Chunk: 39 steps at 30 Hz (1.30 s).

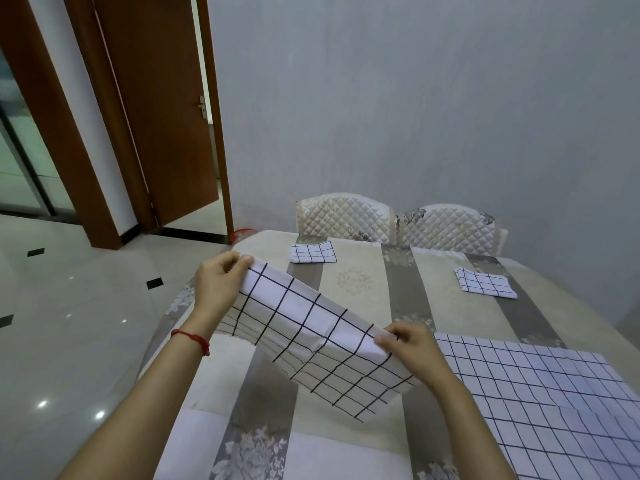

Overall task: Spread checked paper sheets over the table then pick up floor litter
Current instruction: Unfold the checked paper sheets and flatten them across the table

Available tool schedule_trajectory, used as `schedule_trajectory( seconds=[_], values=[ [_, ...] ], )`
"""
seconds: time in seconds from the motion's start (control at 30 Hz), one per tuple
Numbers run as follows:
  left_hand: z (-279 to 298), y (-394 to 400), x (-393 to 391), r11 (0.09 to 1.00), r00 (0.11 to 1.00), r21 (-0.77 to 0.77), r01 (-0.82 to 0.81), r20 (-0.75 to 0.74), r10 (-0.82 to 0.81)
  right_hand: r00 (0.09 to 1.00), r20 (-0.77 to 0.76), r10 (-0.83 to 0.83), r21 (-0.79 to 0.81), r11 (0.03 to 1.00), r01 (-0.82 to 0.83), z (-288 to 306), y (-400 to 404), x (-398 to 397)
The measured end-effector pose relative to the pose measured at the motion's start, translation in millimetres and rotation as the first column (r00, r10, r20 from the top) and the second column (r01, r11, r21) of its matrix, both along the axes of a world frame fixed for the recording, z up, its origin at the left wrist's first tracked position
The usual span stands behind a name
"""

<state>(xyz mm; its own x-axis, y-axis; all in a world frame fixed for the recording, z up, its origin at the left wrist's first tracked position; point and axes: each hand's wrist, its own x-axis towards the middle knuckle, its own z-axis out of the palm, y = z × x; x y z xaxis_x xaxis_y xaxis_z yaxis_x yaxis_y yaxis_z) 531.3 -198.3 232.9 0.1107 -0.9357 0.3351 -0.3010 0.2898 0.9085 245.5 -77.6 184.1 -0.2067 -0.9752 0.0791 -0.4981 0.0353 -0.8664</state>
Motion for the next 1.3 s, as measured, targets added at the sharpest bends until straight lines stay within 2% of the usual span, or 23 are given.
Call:
schedule_trajectory(
  seconds=[0.23,0.33,0.43,0.5,0.53,0.6,0.7,0.8,0.97,1.07,1.17,1.3],
  values=[
    [-5,-7,13,0.995,0.992,-0.001,-0.099,-0.072,0.099,0.993,0.072,-0.092,-0.006,0.996,0.093,2,12,-30],
    [-10,-7,13,0.995,0.995,0.022,-0.096,-0.002,0.096,0.977,0.124,-0.172,-0.075,0.981,0.182,8,11,-30],
    [-12,0,1,0.996,0.983,0.025,-0.085,0.167,0.080,0.977,0.122,-0.175,-0.166,0.967,0.194,20,6,-21],
    [-10,11,-20,0.997,0.948,-0.079,0.010,0.318,0.016,0.989,0.075,-0.129,-0.199,0.970,0.142,30,1,-9],
    [-10,19,-34,0.987,0.913,-0.104,0.121,0.401,-0.069,0.995,0.028,-0.101,-0.213,0.972,0.104,35,-1,-1],
    [-11,38,-62,0.928,0.809,-0.034,0.370,0.504,-0.303,0.995,-0.093,-0.038,-0.239,0.971,0.014,44,-5,16],
    [-18,55,-94,0.806,0.709,0.122,0.579,0.414,-0.571,0.969,-0.238,0.064,-0.215,0.970,-0.117,51,-5,35],
    [-20,62,-108,0.783,0.720,0.153,0.603,0.316,-0.617,0.979,-0.189,0.076,-0.215,0.970,-0.117,53,0,38],
    [-15,55,-102,0.843,0.831,0.134,0.522,0.145,-0.537,0.992,-0.126,-0.022,-0.121,0.993,0.006,47,12,4],
    [-13,44,-91,0.898,0.901,0.104,0.428,0.023,-0.432,0.998,-0.021,-0.065,-0.028,0.998,0.064,37,23,-21],
    [-15,35,-81,0.934,0.938,0.084,0.347,-0.035,-0.345,0.984,0.152,-0.093,-0.035,0.994,0.100,30,30,-35],
    [-21,29,-73,0.957,0.958,0.078,0.280,-0.093,-0.273,0.951,0.278,-0.133,-0.072,0.985,0.159,26,30,-36]
  ],
)
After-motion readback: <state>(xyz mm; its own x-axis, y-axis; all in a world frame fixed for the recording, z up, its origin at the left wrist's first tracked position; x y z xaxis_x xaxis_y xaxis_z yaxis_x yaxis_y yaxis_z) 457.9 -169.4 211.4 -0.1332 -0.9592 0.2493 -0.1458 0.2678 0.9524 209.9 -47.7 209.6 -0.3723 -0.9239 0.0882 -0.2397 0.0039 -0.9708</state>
